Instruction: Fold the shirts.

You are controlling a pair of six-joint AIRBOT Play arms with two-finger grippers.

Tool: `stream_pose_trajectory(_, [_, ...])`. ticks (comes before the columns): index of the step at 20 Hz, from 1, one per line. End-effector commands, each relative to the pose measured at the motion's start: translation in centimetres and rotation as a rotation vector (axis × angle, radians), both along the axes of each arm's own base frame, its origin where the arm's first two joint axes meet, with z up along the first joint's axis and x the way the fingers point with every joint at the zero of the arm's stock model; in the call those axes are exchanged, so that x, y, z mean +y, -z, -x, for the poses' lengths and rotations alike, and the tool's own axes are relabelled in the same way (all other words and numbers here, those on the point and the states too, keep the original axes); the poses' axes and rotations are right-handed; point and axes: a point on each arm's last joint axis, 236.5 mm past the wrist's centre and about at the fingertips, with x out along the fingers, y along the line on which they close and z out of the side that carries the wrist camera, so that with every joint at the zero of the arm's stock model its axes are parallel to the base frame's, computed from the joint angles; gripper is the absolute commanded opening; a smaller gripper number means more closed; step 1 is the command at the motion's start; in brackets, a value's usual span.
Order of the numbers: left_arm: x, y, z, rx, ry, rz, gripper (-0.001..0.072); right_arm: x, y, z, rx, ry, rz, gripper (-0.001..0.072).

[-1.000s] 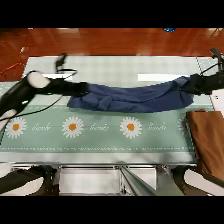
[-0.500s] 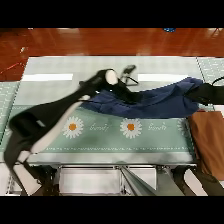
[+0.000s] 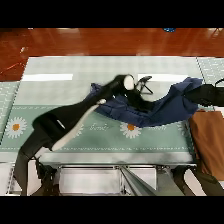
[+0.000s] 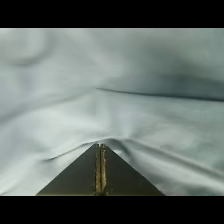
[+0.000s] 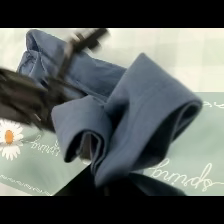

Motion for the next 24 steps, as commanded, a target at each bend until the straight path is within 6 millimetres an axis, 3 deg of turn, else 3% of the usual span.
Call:
stream_pose_trajectory(1, [5.3,-4.0,-5.3,-0.025,-0.091,0.008,0.0022,0.8,-0.2,0.0,-0.005,-0.016,-0.010,0.0025])
stream_pose_trajectory(3, [10.3,-7.7,-8.6,-0.110,-0.144,-0.018,0.0022,2.9,-0.6,-0.7,-0.032,-0.051,-0.030,0.0025])
stream_pose_trajectory(6, [18.0,-14.3,-11.3,-0.298,-0.209,-0.094,0.0022,8.3,-0.6,-2.4,-0.049,-0.137,-0.101,0.0025])
stream_pose_trajectory(8, [23.3,-18.3,-11.5,-0.412,-0.286,-0.148,0.0023,12.9,-0.4,-3.8,-0.048,-0.211,-0.155,0.0025])
stream_pose_trajectory(11, [30.8,-21.7,-8.8,-0.514,-0.414,-0.193,0.0023,20.0,0.4,-6.2,-0.036,-0.312,-0.202,0.0025])
stream_pose_trajectory(13, [33.8,-22.1,-5.7,-0.543,-0.477,-0.185,0.0023,24.1,1.6,-7.6,-0.012,-0.365,-0.218,0.0025])
stream_pose_trajectory(15, [35.4,-21.2,-2.3,-0.561,-0.520,-0.172,0.0023,27.7,3.1,-8.9,0.011,-0.404,-0.230,0.0025])
stream_pose_trajectory(18, [36.0,-18.3,2.0,-0.500,-0.585,-0.140,0.0023,31.3,6.3,-10.3,0.070,-0.427,-0.240,0.0025])
stream_pose_trajectory(21, [35.7,-15.1,4.4,-0.427,-0.601,-0.117,0.0023,33.6,9.9,-10.6,0.151,-0.435,-0.254,0.0029])
stream_pose_trajectory(22, [35.5,-14.2,4.6,-0.407,-0.603,-0.114,0.0023,34.1,10.9,-10.6,0.172,-0.429,-0.266,0.0144])
stream_pose_trajectory(23, [35.4,-13.3,4.6,-0.392,-0.609,-0.113,0.0023,34.5,11.8,-10.6,0.186,-0.427,-0.268,0.0418])
stream_pose_trajectory(24, [35.3,-12.6,4.3,-0.387,-0.618,-0.112,0.0023,34.6,12.4,-10.7,0.183,-0.427,-0.260,0.0408])
